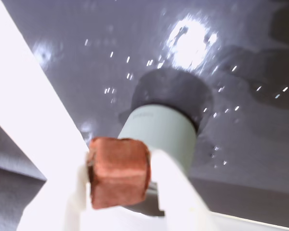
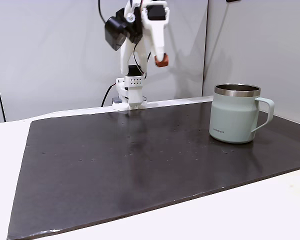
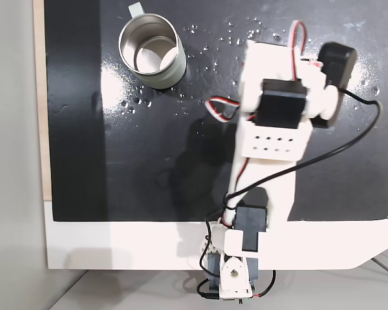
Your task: Grasp a cube and put it in the cup.
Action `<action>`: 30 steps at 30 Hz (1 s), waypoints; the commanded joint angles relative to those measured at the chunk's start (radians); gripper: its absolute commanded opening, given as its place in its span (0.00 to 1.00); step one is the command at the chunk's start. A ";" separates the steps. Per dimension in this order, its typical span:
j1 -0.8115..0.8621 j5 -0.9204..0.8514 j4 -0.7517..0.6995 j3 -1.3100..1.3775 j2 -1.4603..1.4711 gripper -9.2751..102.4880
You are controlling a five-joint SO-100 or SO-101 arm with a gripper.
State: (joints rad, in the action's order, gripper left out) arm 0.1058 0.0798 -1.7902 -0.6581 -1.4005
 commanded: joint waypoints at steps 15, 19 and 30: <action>-0.350 0.081 0.012 0.390 0.241 0.10; -0.373 0.083 0.026 0.428 0.301 0.10; -0.374 0.078 0.028 0.503 0.405 0.10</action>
State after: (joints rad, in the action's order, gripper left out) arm -0.2638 0.1549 -1.7886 -0.2286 -0.9863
